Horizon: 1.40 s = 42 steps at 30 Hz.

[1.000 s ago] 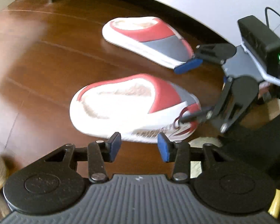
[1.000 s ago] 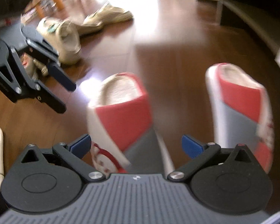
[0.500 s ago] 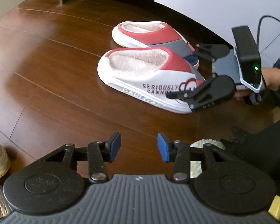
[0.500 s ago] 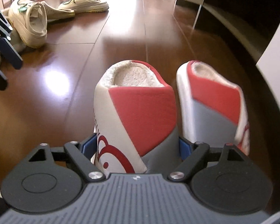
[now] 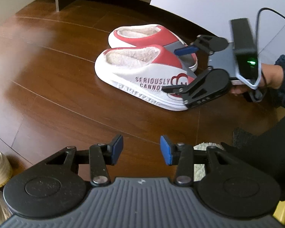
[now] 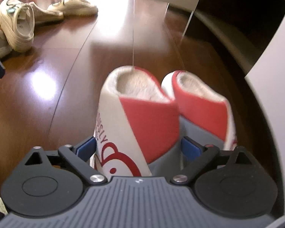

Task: Organize scattered shoes
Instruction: 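Grasp the second red-grey slipper and place it beside the first, then grasp a white-green sneaker with the right gripper and lift it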

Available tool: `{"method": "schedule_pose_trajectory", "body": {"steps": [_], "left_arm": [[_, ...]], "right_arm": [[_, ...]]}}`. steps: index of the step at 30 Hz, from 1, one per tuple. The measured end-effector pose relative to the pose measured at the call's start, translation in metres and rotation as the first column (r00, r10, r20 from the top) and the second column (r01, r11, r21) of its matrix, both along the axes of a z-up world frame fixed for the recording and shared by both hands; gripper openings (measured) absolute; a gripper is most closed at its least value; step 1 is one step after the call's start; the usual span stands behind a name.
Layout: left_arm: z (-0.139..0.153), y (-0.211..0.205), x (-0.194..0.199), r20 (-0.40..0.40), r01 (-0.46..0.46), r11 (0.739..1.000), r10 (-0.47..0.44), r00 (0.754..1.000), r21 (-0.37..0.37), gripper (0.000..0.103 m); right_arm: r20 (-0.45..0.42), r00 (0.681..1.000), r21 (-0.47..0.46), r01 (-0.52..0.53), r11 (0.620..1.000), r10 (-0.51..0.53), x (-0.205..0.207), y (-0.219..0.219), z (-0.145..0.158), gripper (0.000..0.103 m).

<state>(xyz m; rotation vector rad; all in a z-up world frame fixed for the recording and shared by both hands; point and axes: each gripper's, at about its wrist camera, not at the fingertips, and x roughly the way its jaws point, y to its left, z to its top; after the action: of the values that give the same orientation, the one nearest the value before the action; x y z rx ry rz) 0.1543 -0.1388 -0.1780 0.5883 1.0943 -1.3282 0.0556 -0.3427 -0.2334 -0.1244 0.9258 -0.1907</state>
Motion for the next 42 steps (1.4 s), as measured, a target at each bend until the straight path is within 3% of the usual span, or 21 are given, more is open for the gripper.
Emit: {"method": "schedule_pose_trajectory", "body": {"steps": [2, 6, 10, 13, 17, 20, 21, 24, 27, 31, 38, 40, 42], "left_arm": [[0.004, 0.005, 0.002, 0.007, -0.003, 1.000, 0.003, 1.000, 0.002, 0.057], [0.024, 0.033, 0.006, 0.059, -0.002, 0.998, -0.002, 0.998, 0.069, 0.057], [0.055, 0.083, 0.011, 0.131, -0.082, 0.991, 0.068, 0.989, 0.105, 0.059], [0.072, 0.120, 0.019, 0.170, -0.196, 0.974, 0.174, 0.970, 0.116, 0.059], [0.080, 0.163, 0.025, 0.243, -0.352, 0.925, 0.313, 0.918, 0.140, 0.059], [0.074, 0.187, 0.033, 0.258, -0.518, 0.854, 0.489, 0.833, 0.055, 0.059], [0.071, 0.192, 0.039, 0.241, -0.582, 0.813, 0.563, 0.791, 0.011, 0.059], [0.063, 0.201, 0.054, 0.188, -0.683, 0.728, 0.680, 0.709, -0.054, 0.059], [0.053, 0.214, 0.080, 0.166, -0.773, 0.632, 0.769, 0.617, -0.053, 0.059], [0.041, 0.230, 0.094, 0.162, -0.820, 0.571, 0.811, 0.561, -0.019, 0.059], [0.037, 0.261, 0.108, 0.173, -0.864, 0.502, 0.855, 0.489, -0.041, 0.059], [0.038, 0.265, 0.108, 0.179, -0.871, 0.490, 0.861, 0.476, -0.041, 0.059], [0.038, 0.265, 0.107, 0.185, -0.874, 0.485, 0.863, 0.471, -0.036, 0.059]], "right_arm": [[0.008, 1.000, 0.013, 0.016, 1.000, -0.016, -0.007, 0.003, 0.003, 0.092], [-0.076, 0.997, -0.011, 0.002, 1.000, -0.003, -0.005, 0.005, -0.002, 0.084], [0.051, 0.998, 0.067, 0.025, 0.997, -0.029, 0.000, 0.005, 0.045, 0.084], [0.079, 0.997, 0.173, 0.006, 0.985, -0.020, 0.013, 0.008, 0.064, 0.084], [0.029, 0.999, 0.311, -0.053, 0.949, 0.046, 0.058, 0.032, 0.069, 0.080], [-0.022, 0.989, 0.411, -0.128, 0.902, 0.150, 0.103, 0.067, 0.064, 0.064], [-0.033, 0.982, 0.446, -0.151, 0.882, 0.185, 0.118, 0.079, 0.062, 0.061], [-0.019, 0.963, 0.561, -0.212, 0.800, 0.269, 0.164, 0.108, 0.059, 0.059], [0.006, 0.967, 0.679, -0.190, 0.709, 0.254, 0.211, 0.127, 0.054, 0.063], [-0.013, 0.991, 0.856, -0.056, 0.514, 0.130, 0.272, 0.133, 0.031, 0.069], [-0.046, 0.998, 0.947, 0.031, 0.321, 0.038, 0.316, 0.153, -0.026, 0.077], [-0.049, 0.999, 0.971, 0.046, 0.234, 0.004, 0.323, 0.159, -0.041, 0.076], [-0.007, 1.000, 0.982, 0.008, 0.187, -0.003, 0.330, 0.164, -0.045, 0.027]]}}
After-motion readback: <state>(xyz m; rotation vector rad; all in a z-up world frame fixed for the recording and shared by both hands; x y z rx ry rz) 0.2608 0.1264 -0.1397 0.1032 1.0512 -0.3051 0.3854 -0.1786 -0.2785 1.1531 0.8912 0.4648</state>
